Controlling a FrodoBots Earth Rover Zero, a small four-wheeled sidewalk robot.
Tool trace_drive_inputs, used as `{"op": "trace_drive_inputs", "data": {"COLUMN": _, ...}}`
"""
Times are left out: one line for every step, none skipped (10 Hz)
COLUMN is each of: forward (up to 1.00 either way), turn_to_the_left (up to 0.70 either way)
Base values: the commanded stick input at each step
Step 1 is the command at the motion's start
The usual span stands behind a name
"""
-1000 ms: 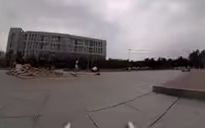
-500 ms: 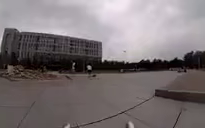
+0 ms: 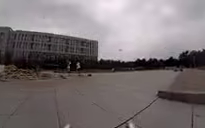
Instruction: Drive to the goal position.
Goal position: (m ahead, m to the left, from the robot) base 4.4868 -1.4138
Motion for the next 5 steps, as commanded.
{"op": "trace_drive_inputs", "data": {"forward": 0.69, "turn_to_the_left": -0.14}}
{"op": "trace_drive_inputs", "data": {"forward": 0.69, "turn_to_the_left": -0.14}}
{"op": "trace_drive_inputs", "data": {"forward": 0.69, "turn_to_the_left": -0.14}}
{"op": "trace_drive_inputs", "data": {"forward": 0.69, "turn_to_the_left": -0.14}}
{"op": "trace_drive_inputs", "data": {"forward": 0.7, "turn_to_the_left": -0.14}}
